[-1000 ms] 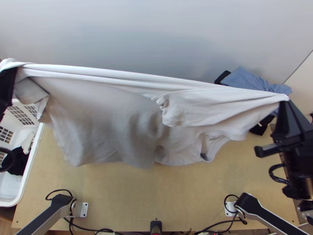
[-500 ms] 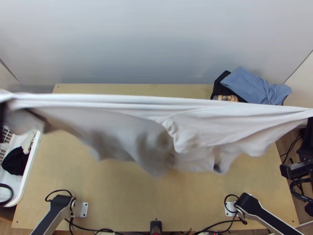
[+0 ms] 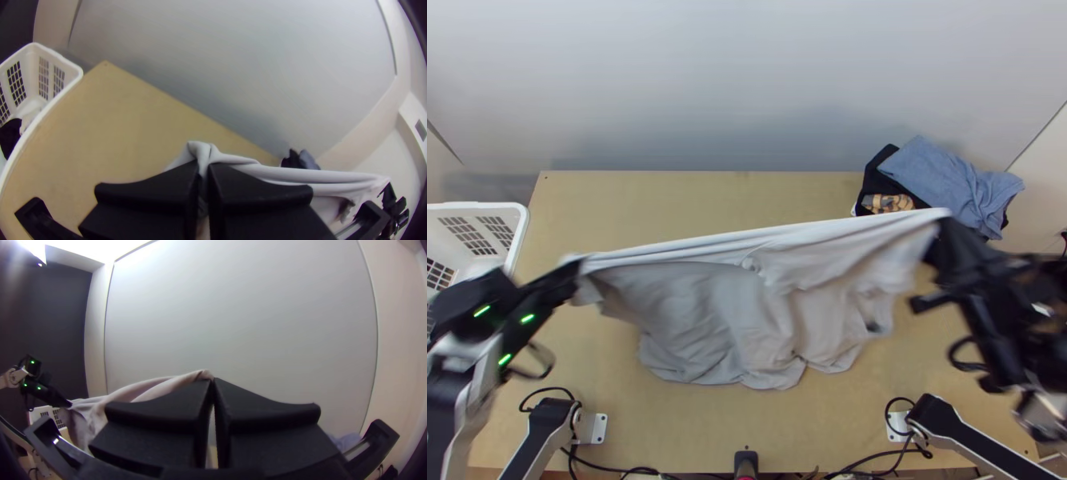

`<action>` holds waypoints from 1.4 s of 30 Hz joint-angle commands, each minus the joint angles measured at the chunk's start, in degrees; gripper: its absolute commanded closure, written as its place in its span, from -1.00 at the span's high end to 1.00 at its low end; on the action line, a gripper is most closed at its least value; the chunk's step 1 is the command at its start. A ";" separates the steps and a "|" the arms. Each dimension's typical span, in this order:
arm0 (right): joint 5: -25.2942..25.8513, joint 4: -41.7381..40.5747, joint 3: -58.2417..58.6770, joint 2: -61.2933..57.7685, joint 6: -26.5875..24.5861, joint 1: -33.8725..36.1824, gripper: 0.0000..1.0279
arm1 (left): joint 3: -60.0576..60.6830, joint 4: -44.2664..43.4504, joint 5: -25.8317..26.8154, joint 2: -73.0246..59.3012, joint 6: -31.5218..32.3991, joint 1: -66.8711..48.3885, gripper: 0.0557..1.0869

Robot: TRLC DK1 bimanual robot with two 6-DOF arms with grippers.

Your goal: Fold the t-shirt

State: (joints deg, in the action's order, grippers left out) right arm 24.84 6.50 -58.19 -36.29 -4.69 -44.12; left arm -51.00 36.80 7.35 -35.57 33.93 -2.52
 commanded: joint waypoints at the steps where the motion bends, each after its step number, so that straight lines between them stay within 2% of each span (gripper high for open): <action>1: -4.45 -0.17 7.04 -7.65 11.81 0.44 -0.95 | 15.93 -16.58 2.84 -14.44 -5.90 -0.29 -0.93; 6: -8.32 0.18 8.71 -10.73 16.03 4.30 -0.95 | 13.56 -32.05 6.09 -33.69 -7.21 2.44 -0.93; 9: -9.99 0.00 8.89 -11.52 16.11 6.59 -0.95 | 7.59 -34.25 6.71 -46.17 -7.39 3.14 -0.93; 16: -11.13 -0.17 6.16 -13.63 16.11 9.49 -0.95 | -7.80 -36.71 6.71 -67.79 -6.86 3.40 -0.93; 21: -11.13 -0.17 5.37 -13.89 16.29 10.10 -0.95 | -20.98 -30.12 6.18 -80.36 -4.31 4.19 -0.92; 24: -11.13 -0.17 5.11 -13.80 16.47 10.10 -0.94 | -26.16 -28.01 6.18 -84.40 -0.97 4.99 -0.92; 26: -11.13 -0.09 5.11 -13.72 16.47 10.10 -0.95 | -27.57 -28.01 6.36 -84.49 -1.41 4.81 -0.92; 27: -11.13 -0.09 5.11 -13.63 16.55 10.10 -0.95 | -28.10 -28.01 6.36 -84.22 -1.33 4.55 -0.88; 28: -11.13 0.09 5.11 -13.54 16.64 10.10 -0.95 | -28.54 -27.30 6.44 -83.70 -1.15 4.37 -0.64; 30: -11.13 0.44 5.20 -13.45 16.73 10.10 -0.95 | -29.07 -24.58 6.36 -81.76 -1.15 3.93 0.31; 31: -11.13 0.53 5.28 -13.36 16.73 10.10 -0.95 | -30.03 -21.50 6.36 -81.06 -1.41 3.58 0.64; 32: -11.13 0.53 5.37 -13.36 16.73 10.19 -0.95 | -31.61 -18.25 6.36 -80.62 -1.68 3.40 0.79; 34: -11.13 0.53 5.55 -13.45 16.73 10.37 -0.95 | -33.55 -14.21 6.62 -80.18 -1.50 3.49 0.89; 38: -11.22 0.35 5.64 -13.80 16.82 10.28 -0.95 | -34.51 -10.25 7.15 -76.40 -0.01 3.58 0.89; 40: -11.22 0.35 5.72 -14.07 17.26 10.28 -0.95 | -35.83 -7.18 11.81 -76.05 3.24 4.19 0.89; 42: -11.22 0.35 5.90 -14.07 17.34 10.28 -0.95 | -37.77 -2.08 12.51 -75.52 8.08 4.55 0.89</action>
State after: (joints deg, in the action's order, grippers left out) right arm 14.04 6.55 -52.71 -49.95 12.21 -33.87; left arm -83.94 24.75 15.22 -113.58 34.68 1.39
